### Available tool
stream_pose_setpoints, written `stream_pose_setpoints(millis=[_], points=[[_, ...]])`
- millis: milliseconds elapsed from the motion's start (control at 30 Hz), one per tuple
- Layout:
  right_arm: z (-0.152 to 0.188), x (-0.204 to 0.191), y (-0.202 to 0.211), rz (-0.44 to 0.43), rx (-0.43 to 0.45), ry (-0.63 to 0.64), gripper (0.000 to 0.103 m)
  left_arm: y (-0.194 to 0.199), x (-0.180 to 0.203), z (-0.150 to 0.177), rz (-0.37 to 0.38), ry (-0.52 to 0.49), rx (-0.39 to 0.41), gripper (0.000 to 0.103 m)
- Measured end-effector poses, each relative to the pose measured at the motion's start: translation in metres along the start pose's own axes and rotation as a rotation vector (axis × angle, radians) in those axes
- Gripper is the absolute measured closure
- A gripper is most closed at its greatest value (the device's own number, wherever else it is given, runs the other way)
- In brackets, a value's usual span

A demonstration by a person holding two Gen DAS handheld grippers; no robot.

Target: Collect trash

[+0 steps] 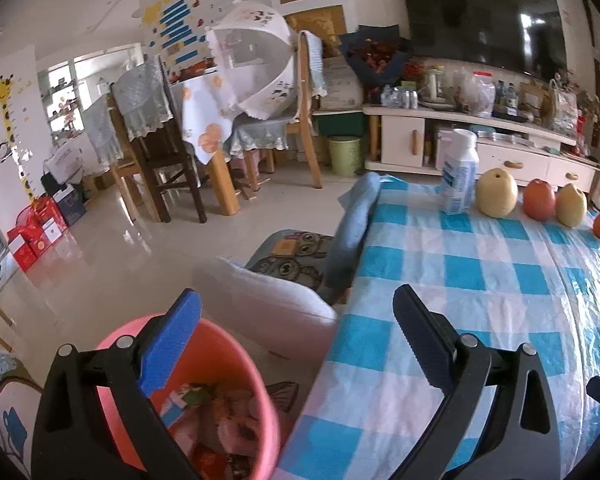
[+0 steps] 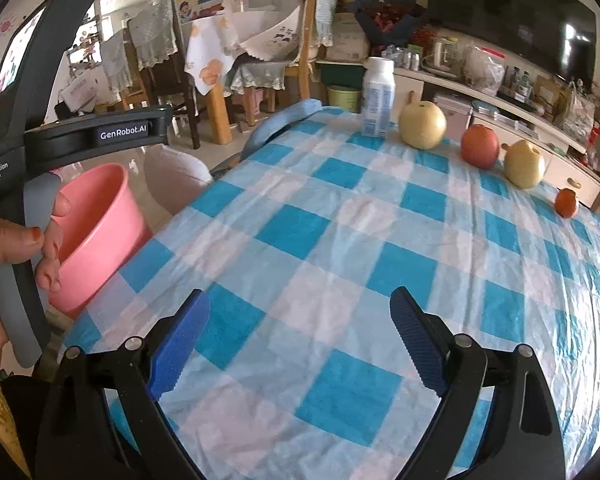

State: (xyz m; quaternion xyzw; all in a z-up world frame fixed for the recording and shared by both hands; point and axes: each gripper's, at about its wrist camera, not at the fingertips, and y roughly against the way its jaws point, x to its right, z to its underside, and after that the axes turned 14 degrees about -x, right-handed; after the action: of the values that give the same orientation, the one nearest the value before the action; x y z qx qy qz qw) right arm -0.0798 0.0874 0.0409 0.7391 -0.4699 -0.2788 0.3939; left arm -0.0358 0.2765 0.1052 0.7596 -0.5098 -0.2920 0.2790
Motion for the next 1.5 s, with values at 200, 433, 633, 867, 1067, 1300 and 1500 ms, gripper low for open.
stream_pose_setpoints(millis=[200,433,633,867,1067,1300,1500], points=[[0.006,0.024,0.005,0.005,0.007,-0.04,0.012,0.003,0.025,0.0,0.015,-0.035,0.008,0.006],[0.014,0.054,0.011,0.023,0.021,-0.089,0.012,0.005,0.056,0.001,0.049,-0.059,0.009,0.005],[0.022,0.08,0.017,0.042,0.03,-0.13,0.012,0.008,0.084,0.003,0.089,-0.09,0.007,0.005],[0.03,0.107,0.03,0.081,0.061,-0.169,0.012,0.015,0.116,0.007,0.155,-0.118,0.017,0.005],[0.035,0.129,0.04,0.116,0.086,-0.198,0.012,0.024,0.147,0.012,0.203,-0.162,0.031,0.004],[0.043,0.159,0.051,0.14,0.112,-0.25,0.012,0.031,0.18,0.018,0.275,-0.212,0.02,0.004],[0.05,0.178,0.055,0.17,0.121,-0.281,0.012,0.03,0.206,0.026,0.321,-0.253,-0.01,0.004]])
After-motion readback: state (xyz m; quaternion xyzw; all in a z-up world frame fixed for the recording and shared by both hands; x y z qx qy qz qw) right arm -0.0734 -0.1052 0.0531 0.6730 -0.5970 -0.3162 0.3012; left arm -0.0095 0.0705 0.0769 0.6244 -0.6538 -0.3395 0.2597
